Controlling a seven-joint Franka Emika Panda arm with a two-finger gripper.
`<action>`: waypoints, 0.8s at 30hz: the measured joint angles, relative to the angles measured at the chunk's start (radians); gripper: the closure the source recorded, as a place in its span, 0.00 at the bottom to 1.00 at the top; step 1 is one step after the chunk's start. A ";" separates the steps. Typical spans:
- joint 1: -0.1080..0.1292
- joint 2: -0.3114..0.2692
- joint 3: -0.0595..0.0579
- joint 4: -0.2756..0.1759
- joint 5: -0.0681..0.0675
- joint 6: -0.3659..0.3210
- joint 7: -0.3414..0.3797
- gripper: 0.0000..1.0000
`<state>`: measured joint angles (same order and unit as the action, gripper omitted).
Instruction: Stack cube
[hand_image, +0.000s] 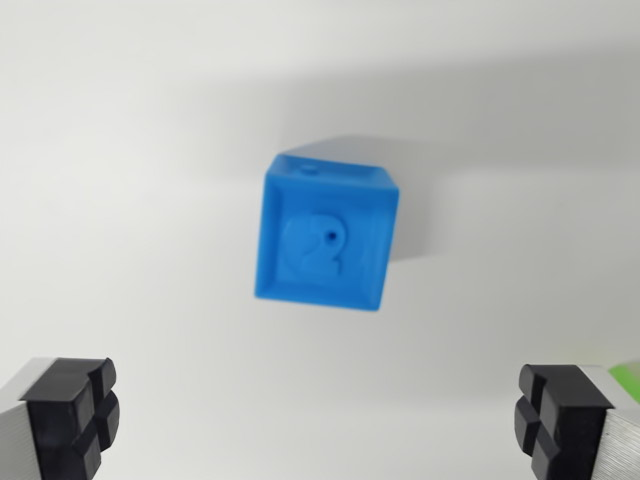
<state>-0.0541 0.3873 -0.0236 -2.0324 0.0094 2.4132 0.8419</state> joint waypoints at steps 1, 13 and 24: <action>-0.001 0.008 0.000 0.000 0.000 0.007 0.000 0.00; -0.002 0.111 0.000 0.001 0.004 0.110 0.000 0.00; -0.002 0.199 0.001 0.016 0.006 0.183 0.000 0.00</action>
<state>-0.0562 0.5859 -0.0223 -2.0167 0.0149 2.5964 0.8422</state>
